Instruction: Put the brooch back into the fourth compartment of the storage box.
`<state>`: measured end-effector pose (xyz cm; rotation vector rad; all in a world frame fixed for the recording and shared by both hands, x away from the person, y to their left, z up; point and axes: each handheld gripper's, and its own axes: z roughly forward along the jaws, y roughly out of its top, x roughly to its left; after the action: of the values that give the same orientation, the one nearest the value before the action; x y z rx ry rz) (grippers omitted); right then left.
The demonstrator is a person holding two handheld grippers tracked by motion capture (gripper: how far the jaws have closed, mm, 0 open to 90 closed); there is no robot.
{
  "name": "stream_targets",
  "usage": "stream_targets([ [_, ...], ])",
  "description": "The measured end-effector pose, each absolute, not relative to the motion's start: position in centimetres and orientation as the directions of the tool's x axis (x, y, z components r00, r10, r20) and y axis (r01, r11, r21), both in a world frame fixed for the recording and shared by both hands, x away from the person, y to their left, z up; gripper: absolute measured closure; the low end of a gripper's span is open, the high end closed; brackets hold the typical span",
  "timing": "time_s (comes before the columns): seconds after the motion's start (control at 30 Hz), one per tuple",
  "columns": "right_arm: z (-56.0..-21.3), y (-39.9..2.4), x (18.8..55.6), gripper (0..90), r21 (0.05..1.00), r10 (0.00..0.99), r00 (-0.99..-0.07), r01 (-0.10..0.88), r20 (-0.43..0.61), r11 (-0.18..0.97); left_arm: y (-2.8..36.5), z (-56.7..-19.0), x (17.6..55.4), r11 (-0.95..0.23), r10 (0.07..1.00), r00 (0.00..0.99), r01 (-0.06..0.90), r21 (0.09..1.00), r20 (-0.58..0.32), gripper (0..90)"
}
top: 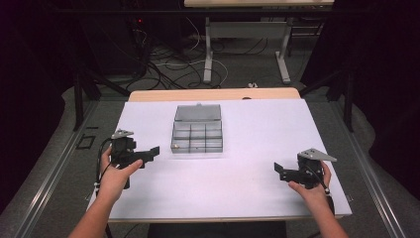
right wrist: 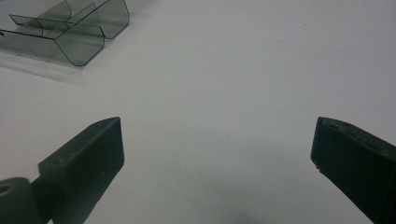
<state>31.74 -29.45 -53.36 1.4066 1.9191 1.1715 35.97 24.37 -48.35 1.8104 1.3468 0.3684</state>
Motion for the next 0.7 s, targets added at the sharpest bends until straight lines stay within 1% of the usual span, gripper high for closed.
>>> stream_targets([
  [0.3,-53.4,-29.4,31.7,2.4,0.851,0.93,-0.352,0.516,0.103,0.101,26.7,-49.6,35.0,0.014,0.912,0.3,0.656,0.755,-0.278,0.2],
  [0.5,-53.4,-29.4,31.7,2.4,0.851,0.93,-0.352,0.516,0.103,0.101,28.0,-50.6,34.3,0.029,0.917,0.284,0.652,0.757,-0.28,0.2],
  [0.7,-53.4,-29.4,31.7,2.3,0.849,0.93,-0.351,0.519,0.104,0.101,28.8,-51.6,33.7,0.003,0.918,0.3,0.651,0.759,-0.261,0.2],
])
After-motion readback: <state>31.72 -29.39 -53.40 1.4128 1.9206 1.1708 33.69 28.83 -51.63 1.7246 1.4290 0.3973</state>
